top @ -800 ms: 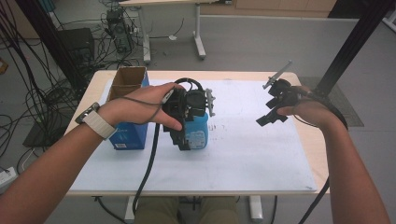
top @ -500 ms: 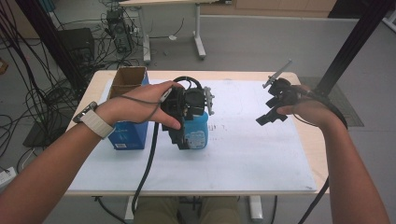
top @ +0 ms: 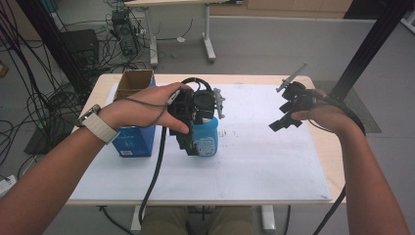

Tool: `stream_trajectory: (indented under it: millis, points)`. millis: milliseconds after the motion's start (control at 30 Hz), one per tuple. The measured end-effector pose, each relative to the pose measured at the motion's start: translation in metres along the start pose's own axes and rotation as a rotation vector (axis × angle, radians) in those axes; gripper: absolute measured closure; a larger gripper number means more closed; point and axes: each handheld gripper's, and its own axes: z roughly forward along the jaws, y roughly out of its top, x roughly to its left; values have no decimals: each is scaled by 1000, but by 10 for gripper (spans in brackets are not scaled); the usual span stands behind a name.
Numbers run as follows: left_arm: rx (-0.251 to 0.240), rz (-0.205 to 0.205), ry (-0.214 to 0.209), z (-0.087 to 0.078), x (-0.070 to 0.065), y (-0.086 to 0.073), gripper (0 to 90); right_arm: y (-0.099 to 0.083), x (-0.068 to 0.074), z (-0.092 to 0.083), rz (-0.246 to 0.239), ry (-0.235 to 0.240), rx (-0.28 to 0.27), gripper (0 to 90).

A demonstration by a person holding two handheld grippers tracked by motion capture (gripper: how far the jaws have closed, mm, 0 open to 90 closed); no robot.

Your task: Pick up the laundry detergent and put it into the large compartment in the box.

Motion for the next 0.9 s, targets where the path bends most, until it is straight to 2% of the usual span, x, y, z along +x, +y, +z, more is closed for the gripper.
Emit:
stream_trajectory:
  millis: [700, 900]
  points:
    - [4, 9, -2, -1, 1, 2, 88, 0, 1, 0, 0, 1, 1, 112]
    - [10, 13, 11, -3, 4, 5, 89, -1, 2, -1, 0, 2, -3, 112]
